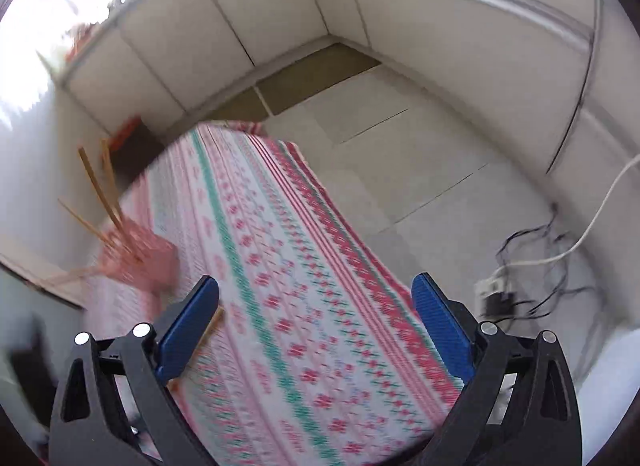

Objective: Organize utensils

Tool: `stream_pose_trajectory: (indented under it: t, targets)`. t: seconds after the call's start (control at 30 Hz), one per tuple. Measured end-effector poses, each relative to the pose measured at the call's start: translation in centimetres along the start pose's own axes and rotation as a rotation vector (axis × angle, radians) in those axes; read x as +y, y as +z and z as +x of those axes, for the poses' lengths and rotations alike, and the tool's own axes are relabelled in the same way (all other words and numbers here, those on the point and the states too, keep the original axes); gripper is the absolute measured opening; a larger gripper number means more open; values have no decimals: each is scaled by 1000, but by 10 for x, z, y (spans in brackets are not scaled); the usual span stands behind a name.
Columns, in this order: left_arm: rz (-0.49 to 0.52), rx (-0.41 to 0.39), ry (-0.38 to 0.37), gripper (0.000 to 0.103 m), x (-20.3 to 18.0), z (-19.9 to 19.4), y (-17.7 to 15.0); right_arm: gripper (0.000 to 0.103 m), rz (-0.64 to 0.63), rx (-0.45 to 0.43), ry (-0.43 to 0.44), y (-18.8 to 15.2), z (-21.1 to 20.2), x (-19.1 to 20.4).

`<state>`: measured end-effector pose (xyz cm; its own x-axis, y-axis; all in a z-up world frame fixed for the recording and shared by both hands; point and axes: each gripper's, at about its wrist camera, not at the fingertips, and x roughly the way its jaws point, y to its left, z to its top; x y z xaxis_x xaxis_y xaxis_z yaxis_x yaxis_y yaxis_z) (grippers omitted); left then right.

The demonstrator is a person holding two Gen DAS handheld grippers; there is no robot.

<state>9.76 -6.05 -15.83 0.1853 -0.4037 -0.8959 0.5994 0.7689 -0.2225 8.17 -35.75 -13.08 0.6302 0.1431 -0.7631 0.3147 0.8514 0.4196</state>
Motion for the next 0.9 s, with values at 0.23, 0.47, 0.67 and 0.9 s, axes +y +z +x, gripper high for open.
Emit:
stream_pose_trajectory:
  t: [0.23,0.47,0.67,0.9]
  targets:
    - [-22,48,-64,95,15,28,8,94,134,68,62,4,16,-24]
    - [22,112,-22,90,8,52,17,94,162,114,89,5,28,-25]
    - [71,143,23,89,1,71,33,94,168,135,93,4,34,-26]
    - [156,144,167,68,-19,94,68,94,255,112,87,8,32,-44]
